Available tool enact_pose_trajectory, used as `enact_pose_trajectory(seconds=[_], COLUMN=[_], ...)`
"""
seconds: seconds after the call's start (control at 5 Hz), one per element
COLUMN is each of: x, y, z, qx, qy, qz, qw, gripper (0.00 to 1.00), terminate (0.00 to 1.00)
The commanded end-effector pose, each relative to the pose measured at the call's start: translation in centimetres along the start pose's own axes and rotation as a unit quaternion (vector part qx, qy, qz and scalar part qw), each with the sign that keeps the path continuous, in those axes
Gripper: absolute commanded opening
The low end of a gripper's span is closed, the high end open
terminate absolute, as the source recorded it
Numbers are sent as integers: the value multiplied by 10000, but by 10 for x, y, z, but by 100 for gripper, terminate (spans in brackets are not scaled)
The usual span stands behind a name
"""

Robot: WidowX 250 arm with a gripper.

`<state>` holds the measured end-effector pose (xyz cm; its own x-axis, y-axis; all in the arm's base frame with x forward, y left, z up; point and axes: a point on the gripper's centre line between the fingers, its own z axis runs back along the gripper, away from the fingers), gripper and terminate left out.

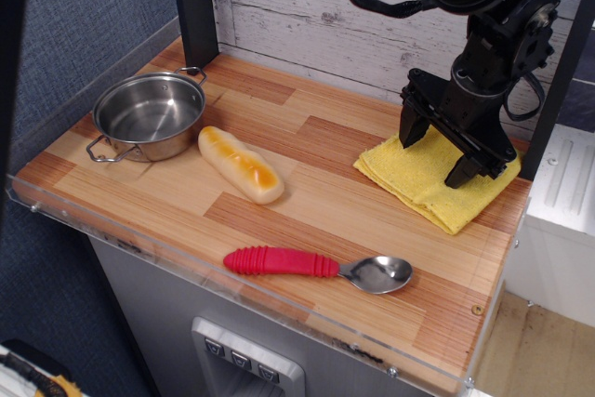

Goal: Move the yellow cloth to upper right side of the table

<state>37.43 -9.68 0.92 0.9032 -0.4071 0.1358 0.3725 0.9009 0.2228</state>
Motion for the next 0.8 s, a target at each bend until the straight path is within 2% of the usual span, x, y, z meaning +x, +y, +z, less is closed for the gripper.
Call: enact_pose_trajectory(seconds=[0.0,0.4,0.6], x=[-10,-16,-21], y=[-2,24,30], z=[15,81,89], qx=[127,404,401], qy=[-170,-1291,-1389], qz=[-39,424,533], qw=[9998,9899,9881], gripper=[100,100,100], terminate=[0,0,100])
